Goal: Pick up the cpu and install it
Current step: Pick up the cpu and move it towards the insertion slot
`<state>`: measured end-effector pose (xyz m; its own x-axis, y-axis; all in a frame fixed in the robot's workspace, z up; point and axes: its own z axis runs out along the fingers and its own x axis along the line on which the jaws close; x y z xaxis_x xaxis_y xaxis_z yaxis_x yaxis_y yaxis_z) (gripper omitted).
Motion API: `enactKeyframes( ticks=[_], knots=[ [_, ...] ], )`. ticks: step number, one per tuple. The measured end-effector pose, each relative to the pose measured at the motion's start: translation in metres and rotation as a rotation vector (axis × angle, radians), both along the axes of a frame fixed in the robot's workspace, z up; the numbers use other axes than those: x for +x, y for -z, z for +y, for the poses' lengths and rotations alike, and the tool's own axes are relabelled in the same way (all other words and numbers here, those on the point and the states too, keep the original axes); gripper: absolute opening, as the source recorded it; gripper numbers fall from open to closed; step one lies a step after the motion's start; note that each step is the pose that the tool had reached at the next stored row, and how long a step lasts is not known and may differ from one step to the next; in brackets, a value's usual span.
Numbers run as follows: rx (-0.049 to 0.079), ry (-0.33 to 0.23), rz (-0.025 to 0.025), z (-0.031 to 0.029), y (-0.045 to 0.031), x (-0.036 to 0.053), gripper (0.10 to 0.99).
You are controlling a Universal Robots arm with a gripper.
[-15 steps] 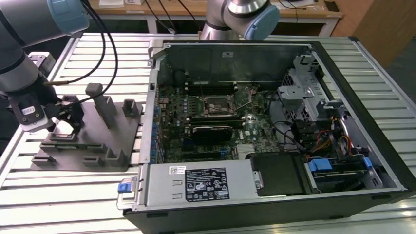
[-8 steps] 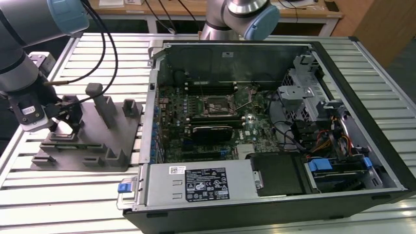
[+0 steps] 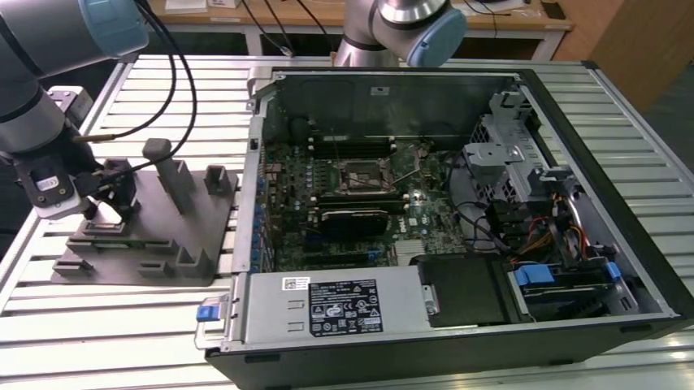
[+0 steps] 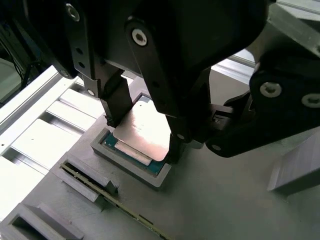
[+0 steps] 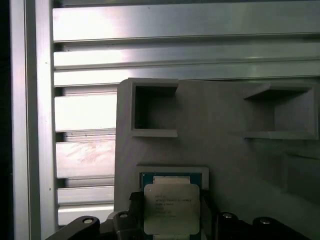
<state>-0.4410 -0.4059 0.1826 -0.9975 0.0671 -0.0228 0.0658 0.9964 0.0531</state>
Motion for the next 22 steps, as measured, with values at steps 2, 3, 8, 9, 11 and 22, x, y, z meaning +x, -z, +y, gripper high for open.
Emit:
enactKeyframes(
  ticks=[2,3,8,9,11,22],
  knots=[
    [0.000,0.000,0.0000,0.0001,0.0000,0.0000,0.541],
    [0.000,0.000,0.0000,0.0001,0.0000,0.0000,0.541],
    [0.000,0.000,-0.0001,0.0001,-0.0045,0.0000,0.541],
    [0.000,0.000,-0.0001,0.0002,-0.0052,0.0000,0.541],
    [0.000,0.000,-0.0002,0.0002,-0.0053,0.0001,0.541],
    [0.000,-0.006,0.0000,0.0001,-0.0054,0.0000,0.541]
  ],
)
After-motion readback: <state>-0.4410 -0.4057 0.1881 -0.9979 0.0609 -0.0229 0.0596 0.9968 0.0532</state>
